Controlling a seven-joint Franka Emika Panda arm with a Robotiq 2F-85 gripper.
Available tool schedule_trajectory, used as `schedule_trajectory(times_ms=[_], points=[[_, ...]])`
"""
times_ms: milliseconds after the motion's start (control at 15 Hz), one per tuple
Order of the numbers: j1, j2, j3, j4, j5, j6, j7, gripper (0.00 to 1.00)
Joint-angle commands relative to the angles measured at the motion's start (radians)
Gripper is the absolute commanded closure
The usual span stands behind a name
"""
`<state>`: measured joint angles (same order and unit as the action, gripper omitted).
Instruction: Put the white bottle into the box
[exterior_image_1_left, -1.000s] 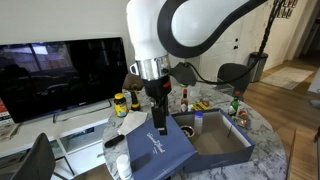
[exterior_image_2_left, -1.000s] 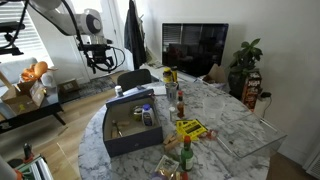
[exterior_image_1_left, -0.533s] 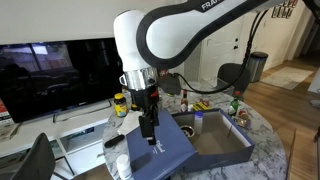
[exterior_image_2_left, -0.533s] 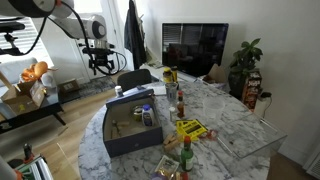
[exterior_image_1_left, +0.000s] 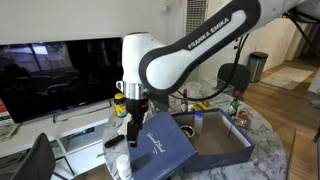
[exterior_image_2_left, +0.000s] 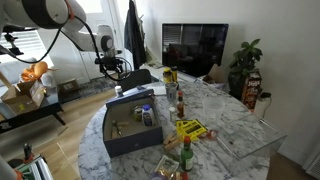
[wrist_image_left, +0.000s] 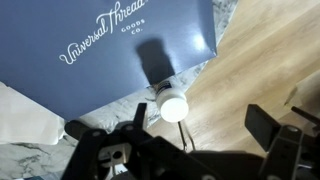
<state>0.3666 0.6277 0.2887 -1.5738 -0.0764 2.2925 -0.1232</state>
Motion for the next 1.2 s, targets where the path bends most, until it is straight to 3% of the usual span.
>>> schedule_trajectory(times_ms=[0,467,867,1133], points=[[0.022,0.147,-0.010,0.094,-0.018,0.045,-0.065,0.00],[0.082,0.299,0.019,0.260,-0.041,0.010,-0.179,0.00],[0.166,0.370,-0.049,0.360,-0.143,0.030,-0.182,0.00],[0.186,0.385,-0.065,0.394,-0.181,0.049,-0.181,0.00]])
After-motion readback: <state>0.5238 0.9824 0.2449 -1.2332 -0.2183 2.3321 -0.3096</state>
